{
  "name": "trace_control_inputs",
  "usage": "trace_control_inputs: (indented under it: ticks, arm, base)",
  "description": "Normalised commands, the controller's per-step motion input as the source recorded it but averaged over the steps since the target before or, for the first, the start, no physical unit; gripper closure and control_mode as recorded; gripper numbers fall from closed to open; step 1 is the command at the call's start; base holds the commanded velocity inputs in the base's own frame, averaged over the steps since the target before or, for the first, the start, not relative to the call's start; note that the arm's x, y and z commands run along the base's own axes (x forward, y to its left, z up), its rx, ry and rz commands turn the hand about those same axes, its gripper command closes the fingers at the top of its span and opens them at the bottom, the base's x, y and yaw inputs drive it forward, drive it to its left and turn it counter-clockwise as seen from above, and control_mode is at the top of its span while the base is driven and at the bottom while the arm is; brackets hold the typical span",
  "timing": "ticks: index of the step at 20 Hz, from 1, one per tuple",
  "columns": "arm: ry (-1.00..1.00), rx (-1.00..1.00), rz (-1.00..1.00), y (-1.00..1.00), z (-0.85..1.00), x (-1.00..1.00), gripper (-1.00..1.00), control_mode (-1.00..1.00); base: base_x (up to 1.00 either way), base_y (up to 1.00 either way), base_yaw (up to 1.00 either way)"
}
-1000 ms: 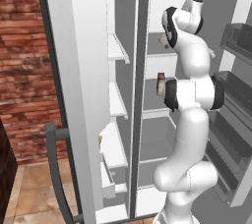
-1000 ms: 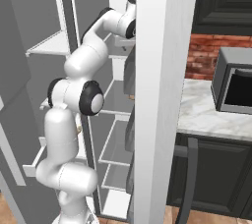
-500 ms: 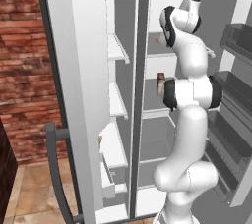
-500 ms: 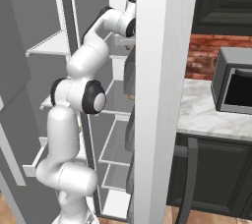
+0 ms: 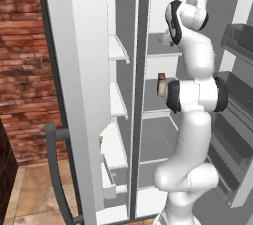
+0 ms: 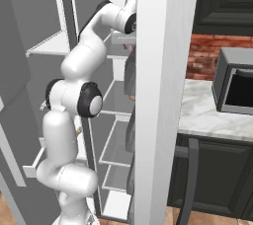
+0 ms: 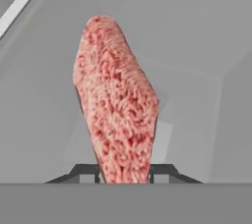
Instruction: There's a steak in the fridge that needs to be moved to the freezer for freezing. Pick up the steak from the fridge, place it on any shelf in the freezer, and close the fridge and freezer doors when done.
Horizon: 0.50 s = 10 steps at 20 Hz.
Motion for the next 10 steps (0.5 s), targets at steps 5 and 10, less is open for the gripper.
trace_control_inputs:
  ticks: [5,10]
  arm:
    - [0.00,0.00,-0.03,0.26,-0.05,-1.00,1.00,-1.00]
    - [0.00,0.00,-0.02,0.33,-0.07,-1.00,1.00,-1.00]
  base:
    - [0.00,0.00,0.00]
    - [0.00,0.00,0.00]
